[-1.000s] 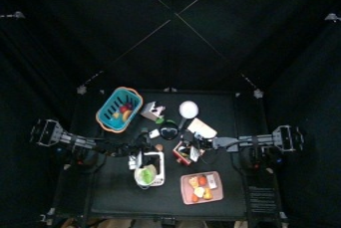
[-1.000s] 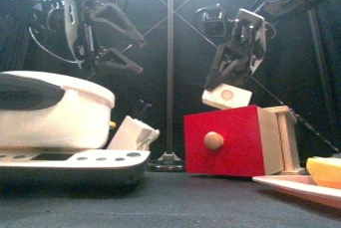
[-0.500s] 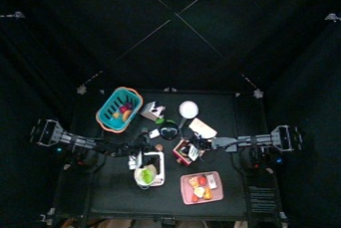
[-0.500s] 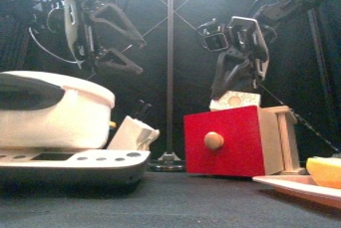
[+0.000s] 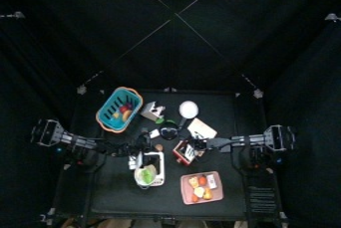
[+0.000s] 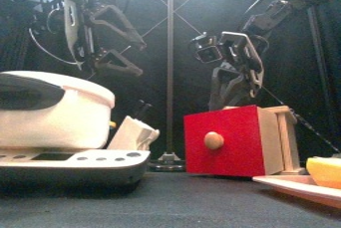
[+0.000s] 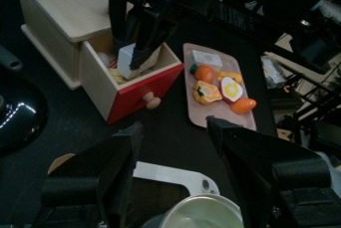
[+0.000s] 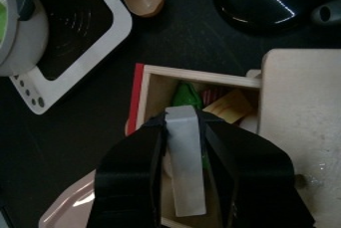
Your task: Place rice in drawer
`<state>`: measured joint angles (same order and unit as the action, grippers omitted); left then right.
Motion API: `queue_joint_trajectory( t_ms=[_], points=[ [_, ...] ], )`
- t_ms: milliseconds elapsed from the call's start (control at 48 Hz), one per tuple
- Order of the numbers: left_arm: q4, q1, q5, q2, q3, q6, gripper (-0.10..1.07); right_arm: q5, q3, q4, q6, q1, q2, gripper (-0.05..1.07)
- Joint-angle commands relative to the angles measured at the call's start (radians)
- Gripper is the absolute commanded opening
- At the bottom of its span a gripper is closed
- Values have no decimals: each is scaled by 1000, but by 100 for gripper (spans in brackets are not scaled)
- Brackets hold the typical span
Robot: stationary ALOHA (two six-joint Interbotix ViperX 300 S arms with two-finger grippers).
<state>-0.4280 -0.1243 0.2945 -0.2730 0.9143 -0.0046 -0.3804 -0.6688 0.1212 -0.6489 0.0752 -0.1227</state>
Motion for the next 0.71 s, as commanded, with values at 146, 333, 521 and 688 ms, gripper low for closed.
queue_joint_trajectory(
  t_ms=[146, 333, 521, 688],
  points=[
    [0, 2, 8, -2, -9, 2, 90, 5, 21, 6, 0, 3, -14, 58],
    [0, 0, 8, -2, -11, 2, 90, 11, 25, 12, 0, 3, -11, 70],
    [0, 0, 9, -2, -11, 2, 90, 15, 21, 17, 2, 3, -11, 77],
    [0, 0, 9, -2, -11, 2, 90, 17, 23, 26, 0, 3, -11, 77]
  ],
)
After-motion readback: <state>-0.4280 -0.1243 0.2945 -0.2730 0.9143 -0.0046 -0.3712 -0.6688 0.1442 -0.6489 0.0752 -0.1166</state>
